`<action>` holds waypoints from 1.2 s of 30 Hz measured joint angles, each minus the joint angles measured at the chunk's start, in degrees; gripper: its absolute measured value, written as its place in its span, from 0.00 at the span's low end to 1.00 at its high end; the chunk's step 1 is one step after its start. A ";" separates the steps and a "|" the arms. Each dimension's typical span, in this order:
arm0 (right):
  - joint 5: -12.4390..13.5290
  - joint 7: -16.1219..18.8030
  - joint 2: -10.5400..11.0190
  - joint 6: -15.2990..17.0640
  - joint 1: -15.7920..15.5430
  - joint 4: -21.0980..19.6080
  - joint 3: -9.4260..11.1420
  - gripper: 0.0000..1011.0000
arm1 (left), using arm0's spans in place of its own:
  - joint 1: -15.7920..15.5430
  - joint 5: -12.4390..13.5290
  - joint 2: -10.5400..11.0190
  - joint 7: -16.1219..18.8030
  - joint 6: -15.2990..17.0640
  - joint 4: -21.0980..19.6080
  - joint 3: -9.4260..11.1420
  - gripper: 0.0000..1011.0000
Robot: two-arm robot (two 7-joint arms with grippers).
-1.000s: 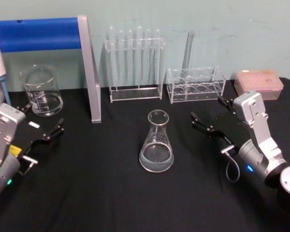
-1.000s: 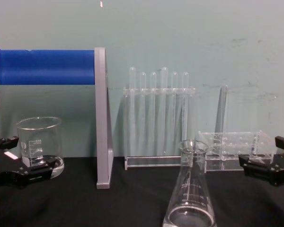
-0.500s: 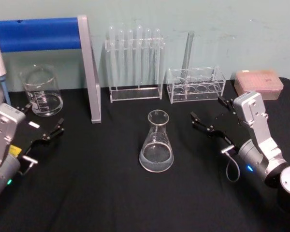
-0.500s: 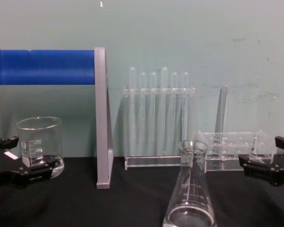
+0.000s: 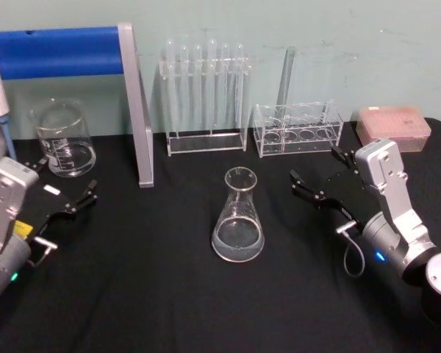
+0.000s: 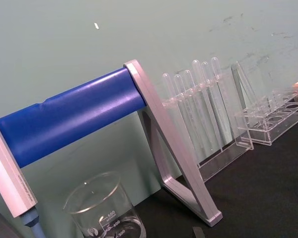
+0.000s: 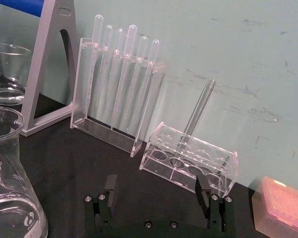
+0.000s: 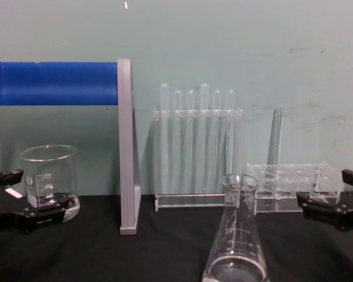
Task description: Grasp the erlenmeyer flask with one hand, shake it three times, then place it back.
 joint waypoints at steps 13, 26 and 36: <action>0.00 0.00 0.00 0.00 0.00 0.00 0.00 0.99 | 0.00 0.00 0.00 0.00 0.00 0.00 0.00 0.99; 0.00 0.00 0.00 0.00 0.00 0.00 0.00 0.99 | 0.00 0.00 0.00 0.00 0.00 0.00 0.00 0.99; 0.00 0.00 0.00 0.00 0.00 0.00 0.00 0.99 | 0.00 0.00 0.00 0.00 0.00 0.00 0.00 0.99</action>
